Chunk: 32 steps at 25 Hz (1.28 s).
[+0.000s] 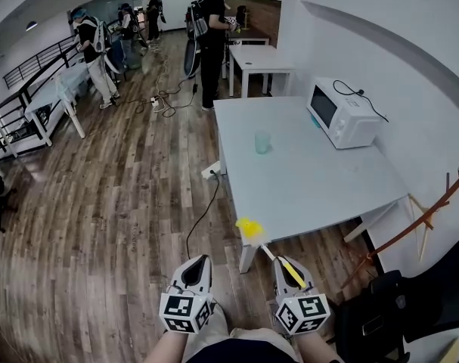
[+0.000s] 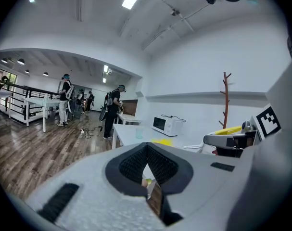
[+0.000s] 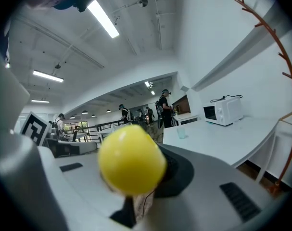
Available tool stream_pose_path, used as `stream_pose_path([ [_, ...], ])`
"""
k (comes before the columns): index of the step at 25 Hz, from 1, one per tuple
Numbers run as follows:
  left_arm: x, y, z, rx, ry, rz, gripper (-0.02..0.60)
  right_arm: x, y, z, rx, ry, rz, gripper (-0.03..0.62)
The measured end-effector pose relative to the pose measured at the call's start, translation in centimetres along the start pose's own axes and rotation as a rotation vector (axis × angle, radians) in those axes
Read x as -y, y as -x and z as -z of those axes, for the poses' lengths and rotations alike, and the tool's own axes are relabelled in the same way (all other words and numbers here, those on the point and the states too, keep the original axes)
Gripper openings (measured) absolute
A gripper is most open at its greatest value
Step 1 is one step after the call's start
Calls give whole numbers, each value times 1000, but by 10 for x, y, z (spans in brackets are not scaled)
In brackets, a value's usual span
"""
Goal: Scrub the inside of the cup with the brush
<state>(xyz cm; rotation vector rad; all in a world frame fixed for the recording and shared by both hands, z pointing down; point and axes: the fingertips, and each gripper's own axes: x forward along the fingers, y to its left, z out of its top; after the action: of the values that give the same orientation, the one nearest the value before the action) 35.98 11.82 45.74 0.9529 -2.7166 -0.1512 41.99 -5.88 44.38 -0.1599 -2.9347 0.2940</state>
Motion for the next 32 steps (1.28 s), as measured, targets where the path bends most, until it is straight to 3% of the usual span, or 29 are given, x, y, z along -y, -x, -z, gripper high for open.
stream_pose_path([
  [8, -63, -56, -24, 3, -34, 39, 18, -6, -72, -11, 20, -1, 53, 49],
  [17, -144, -119, -69, -23, -69, 125, 18, -43, -165, -37, 43, -11, 115, 49],
  [32, -239, -206, -101, -48, -89, 228, 18, -64, -280, -50, 97, -54, 234, 49],
])
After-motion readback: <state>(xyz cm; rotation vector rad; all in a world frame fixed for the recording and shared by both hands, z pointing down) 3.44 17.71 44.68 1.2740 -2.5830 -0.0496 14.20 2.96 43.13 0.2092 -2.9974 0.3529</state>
